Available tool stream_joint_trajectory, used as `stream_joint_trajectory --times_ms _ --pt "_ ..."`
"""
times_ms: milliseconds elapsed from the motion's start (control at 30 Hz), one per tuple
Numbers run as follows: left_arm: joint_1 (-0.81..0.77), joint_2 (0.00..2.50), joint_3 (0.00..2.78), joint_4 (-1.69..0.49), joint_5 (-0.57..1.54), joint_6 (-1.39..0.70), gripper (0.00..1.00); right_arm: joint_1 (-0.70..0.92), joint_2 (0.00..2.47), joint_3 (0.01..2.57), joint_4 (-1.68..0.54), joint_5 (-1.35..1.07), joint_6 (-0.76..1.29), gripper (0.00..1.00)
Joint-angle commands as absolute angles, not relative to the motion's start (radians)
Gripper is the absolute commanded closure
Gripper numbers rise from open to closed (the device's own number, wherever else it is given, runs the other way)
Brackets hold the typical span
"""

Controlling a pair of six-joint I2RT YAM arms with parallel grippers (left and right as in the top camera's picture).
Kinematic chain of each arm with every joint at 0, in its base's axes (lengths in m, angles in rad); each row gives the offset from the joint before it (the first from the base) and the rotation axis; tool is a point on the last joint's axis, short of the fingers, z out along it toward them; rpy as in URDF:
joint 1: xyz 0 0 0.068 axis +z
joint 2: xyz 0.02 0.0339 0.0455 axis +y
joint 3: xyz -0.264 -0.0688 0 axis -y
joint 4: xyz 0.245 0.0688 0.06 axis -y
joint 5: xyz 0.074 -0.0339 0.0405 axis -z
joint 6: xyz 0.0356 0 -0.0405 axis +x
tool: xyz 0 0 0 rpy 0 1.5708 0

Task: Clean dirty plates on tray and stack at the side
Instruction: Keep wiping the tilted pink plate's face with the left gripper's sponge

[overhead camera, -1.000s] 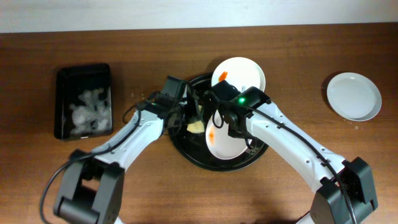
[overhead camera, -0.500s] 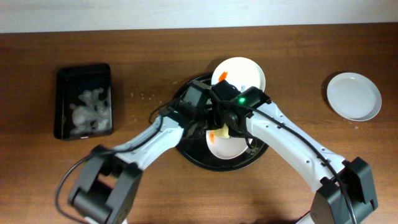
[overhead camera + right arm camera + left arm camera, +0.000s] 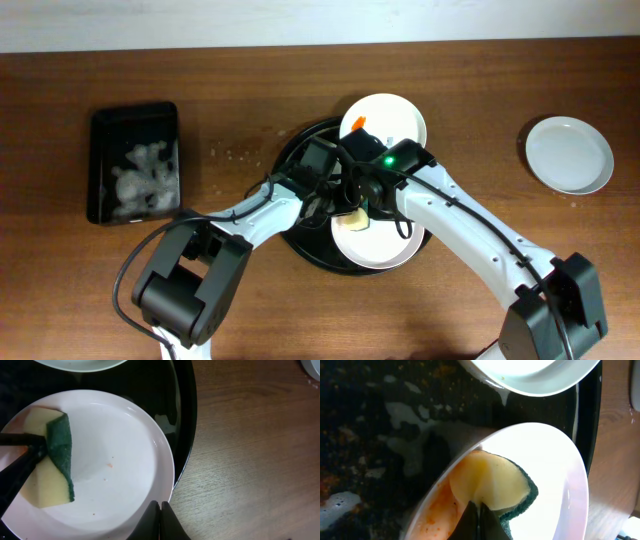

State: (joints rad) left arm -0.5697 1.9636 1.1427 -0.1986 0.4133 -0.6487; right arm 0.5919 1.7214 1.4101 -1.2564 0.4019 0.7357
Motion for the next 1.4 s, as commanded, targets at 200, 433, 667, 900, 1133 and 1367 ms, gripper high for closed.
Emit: stream_joint_trajectory --times_ms 200,433,667,900,1133,1367 --pt "-0.516 1.985 1.144 -0.246 0.397 -0.635 1.00 0.379 1.717 1.370 -1.193 0.089 0.573 0.80" --pt "-0.517 1.985 1.144 -0.240 0.404 -0.636 1.00 0.118 1.718 1.245 -1.077 -0.273 0.335 0.47" --pt "-0.517 1.985 1.144 -0.241 0.404 -0.636 1.00 0.059 1.718 0.977 -0.803 -0.441 0.264 0.55" --pt "-0.517 1.985 1.144 -0.244 0.404 -0.636 1.00 0.064 1.740 0.860 -0.590 -0.483 0.297 0.67" --pt "-0.517 1.985 1.144 -0.244 0.405 -0.636 1.00 0.064 1.733 0.876 -0.600 -0.500 0.296 0.96" --pt "-0.517 1.975 1.162 -0.245 0.450 -0.635 0.98 0.079 1.603 1.014 -0.788 -0.261 0.319 0.96"
